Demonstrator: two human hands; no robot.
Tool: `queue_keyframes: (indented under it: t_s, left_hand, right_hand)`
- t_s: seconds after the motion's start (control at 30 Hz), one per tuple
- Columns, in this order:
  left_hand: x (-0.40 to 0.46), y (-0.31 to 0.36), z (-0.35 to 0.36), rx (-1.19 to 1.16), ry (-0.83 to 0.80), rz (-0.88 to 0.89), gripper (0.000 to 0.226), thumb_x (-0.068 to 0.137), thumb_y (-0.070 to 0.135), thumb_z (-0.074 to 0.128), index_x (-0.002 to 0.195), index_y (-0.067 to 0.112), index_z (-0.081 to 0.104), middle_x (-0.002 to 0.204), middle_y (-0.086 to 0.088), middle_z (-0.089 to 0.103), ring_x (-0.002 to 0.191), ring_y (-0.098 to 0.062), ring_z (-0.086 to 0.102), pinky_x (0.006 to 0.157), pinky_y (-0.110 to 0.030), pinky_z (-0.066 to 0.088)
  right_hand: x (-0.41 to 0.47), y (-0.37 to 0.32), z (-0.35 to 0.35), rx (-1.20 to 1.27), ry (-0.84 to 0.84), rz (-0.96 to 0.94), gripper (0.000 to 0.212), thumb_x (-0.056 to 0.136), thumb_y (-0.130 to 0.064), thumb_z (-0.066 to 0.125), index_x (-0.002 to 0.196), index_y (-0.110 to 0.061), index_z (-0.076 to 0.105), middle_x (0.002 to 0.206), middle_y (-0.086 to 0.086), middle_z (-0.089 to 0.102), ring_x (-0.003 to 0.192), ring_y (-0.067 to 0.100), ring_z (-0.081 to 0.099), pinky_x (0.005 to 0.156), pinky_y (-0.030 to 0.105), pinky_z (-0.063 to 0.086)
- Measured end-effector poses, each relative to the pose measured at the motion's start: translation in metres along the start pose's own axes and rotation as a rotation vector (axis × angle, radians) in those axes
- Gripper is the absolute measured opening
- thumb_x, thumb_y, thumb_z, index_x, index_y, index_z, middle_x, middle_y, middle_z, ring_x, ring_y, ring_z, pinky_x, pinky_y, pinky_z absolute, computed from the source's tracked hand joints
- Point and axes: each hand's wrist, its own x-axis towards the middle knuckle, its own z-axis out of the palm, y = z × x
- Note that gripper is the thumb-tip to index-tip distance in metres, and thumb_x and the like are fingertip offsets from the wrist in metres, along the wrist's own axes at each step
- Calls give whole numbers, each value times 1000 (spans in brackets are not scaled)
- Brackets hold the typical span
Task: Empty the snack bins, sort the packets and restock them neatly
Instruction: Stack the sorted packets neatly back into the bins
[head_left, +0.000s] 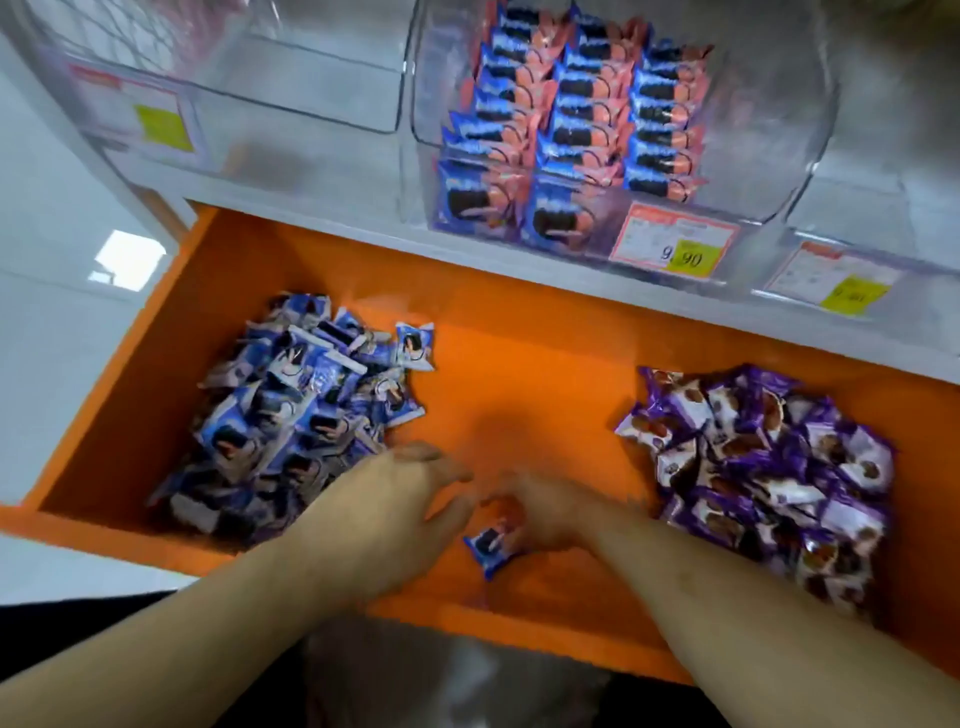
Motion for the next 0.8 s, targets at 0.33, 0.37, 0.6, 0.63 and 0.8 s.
queue_keyframes:
  t_s: [0.33, 0.37, 0.6, 0.63, 0.8]
  left_hand:
    - [5, 1, -1, -46, -61, -74, 37, 105, 53, 41, 130, 36, 62, 130, 17, 59, 123, -8, 57, 95, -36, 54]
    - [5, 3, -2, -53, -61, -81, 34, 105, 52, 43, 129, 36, 62, 129, 16, 59, 117, -8, 60, 92, -37, 55]
    - [20, 38, -28, -138, -29, -67, 43, 96, 57, 60, 134, 40, 50, 133, 9, 59, 106, -8, 63, 87, -30, 56]
    - [22, 48, -40, -182, -8, -41, 33, 94, 58, 62, 122, 42, 55, 120, 10, 66, 93, -4, 65, 78, -28, 56]
    - [23, 91, -98, -414, 148, 89, 23, 90, 32, 74, 103, 46, 62, 91, 13, 73, 79, -10, 68, 79, -41, 56]
  right_hand:
    - [38, 36, 64, 286, 21, 154, 35, 79, -17, 86, 101, -20, 58, 98, -4, 63, 92, 21, 62, 72, 36, 45]
    - [33, 34, 57, 343, 30, 164, 36, 79, -16, 86, 99, -20, 56, 93, -6, 64, 87, 20, 62, 71, 36, 47]
    - [-57, -4, -44, 689, 323, 124, 40, 77, -4, 88, 97, -23, 60, 86, 0, 64, 74, 16, 58, 65, 36, 50]
    - [-77, -10, -61, 735, 398, 116, 42, 76, -4, 88, 99, -23, 59, 87, 4, 67, 74, 20, 58, 66, 41, 51]
    - [-166, -37, -128, 716, 730, 151, 52, 79, -16, 89, 111, -37, 53, 98, -4, 71, 89, 15, 69, 82, 38, 60]
